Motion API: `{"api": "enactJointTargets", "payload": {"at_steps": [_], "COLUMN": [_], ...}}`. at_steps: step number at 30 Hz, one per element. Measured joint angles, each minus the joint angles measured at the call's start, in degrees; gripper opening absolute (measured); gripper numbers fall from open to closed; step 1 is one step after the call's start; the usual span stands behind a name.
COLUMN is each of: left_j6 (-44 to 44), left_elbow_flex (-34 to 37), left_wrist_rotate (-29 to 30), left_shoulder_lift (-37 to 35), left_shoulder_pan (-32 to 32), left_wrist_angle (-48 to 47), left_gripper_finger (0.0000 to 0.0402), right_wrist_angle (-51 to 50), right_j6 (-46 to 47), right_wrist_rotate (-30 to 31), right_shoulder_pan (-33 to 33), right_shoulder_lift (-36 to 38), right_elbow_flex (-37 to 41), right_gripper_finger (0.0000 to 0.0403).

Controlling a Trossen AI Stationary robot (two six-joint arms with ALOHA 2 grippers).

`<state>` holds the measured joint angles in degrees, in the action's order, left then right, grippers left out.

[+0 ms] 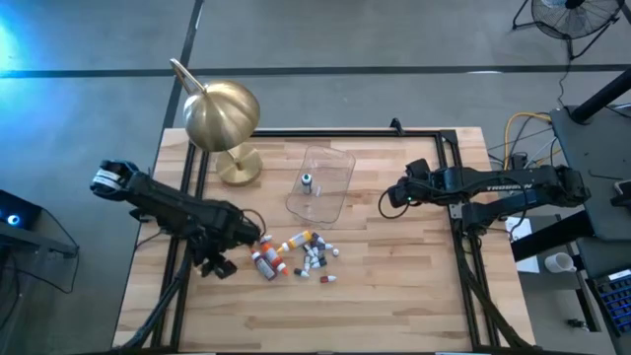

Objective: Pick & Place food coloring
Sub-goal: Move the left large yellow food coloring bottle to the lower left of the table

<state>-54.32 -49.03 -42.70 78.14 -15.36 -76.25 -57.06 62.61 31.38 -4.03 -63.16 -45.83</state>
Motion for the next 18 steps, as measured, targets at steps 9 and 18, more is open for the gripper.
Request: {"api": "enactJointTargets", "payload": {"at_steps": [9,18], "left_j6": [4.63,14.12], "left_elbow_flex": [0.65,-0.15], "left_wrist_rotate": [-1.11,-0.57], "left_shoulder_lift": [10.78,15.81], "left_shoulder_pan": [-2.77,-2.78], "left_wrist_angle": [0.31,-0.10], "left_gripper_finger": [0.0100,0.0101], "right_wrist_angle": [0.41,0.37], "right_j6": [-0.17,-1.57], "right_wrist_rotate": [0.10,0.09], "right_shoulder_pan": [0.00,0.00], "right_shoulder_lift": [0.00,0.00], "right_elbow_flex": [0.64,1.08], "right_gripper_finger": [0.0214,0.0214]}}
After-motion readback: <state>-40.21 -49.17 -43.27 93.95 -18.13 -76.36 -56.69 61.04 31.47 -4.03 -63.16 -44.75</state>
